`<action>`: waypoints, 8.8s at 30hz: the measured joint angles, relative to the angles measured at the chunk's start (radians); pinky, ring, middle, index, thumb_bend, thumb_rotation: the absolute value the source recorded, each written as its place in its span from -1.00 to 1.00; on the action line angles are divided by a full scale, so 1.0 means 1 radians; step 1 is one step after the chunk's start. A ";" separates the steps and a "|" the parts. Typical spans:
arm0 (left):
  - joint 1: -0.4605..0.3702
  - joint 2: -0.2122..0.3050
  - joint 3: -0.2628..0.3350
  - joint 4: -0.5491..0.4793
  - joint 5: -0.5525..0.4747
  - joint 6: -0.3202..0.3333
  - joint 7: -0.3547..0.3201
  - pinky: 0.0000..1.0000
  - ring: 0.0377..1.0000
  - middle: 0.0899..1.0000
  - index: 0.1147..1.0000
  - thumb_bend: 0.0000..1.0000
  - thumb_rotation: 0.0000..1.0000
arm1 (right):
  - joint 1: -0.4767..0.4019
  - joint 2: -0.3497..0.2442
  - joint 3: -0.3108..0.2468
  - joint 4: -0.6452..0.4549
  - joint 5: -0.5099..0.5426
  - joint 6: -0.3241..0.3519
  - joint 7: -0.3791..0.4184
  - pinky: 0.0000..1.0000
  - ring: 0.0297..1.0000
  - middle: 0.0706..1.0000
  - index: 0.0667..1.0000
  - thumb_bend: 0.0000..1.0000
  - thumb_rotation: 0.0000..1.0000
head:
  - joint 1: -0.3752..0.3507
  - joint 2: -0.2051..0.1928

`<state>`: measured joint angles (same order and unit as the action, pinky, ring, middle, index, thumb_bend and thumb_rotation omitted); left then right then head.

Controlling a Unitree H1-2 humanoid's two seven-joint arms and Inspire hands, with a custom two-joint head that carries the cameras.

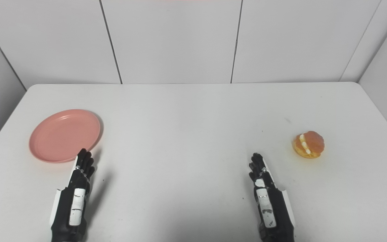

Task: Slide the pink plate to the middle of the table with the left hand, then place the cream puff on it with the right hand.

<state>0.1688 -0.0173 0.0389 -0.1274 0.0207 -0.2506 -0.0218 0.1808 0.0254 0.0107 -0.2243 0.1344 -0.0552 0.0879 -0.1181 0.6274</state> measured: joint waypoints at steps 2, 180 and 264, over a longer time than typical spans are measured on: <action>0.000 0.000 -0.001 -0.001 -0.001 0.002 0.000 1.00 0.99 0.98 0.94 0.48 0.91 | 0.000 0.000 0.000 -0.002 0.000 0.005 -0.002 1.00 0.94 0.91 0.85 0.65 0.77 | -0.005 -0.005; -0.540 0.327 0.135 0.604 -0.148 0.051 -0.037 0.66 0.76 0.73 0.82 0.66 0.90 | -0.063 -0.067 -0.017 0.152 0.090 -0.153 0.062 0.88 0.76 0.79 0.91 0.48 1.00 | 0.218 -0.178; -0.571 -0.021 0.022 0.501 -0.173 0.171 -0.019 0.70 0.78 0.74 0.83 0.60 0.85 | -0.060 0.039 0.080 0.074 -0.071 0.007 -0.088 0.70 0.67 0.67 0.79 0.58 0.86 | -0.216 -0.055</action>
<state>-0.4025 -0.0388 0.0609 0.3737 -0.1524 -0.0794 -0.0410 0.1205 0.0639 0.0909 -0.1507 0.0632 -0.0484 -0.0005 -0.3344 0.5722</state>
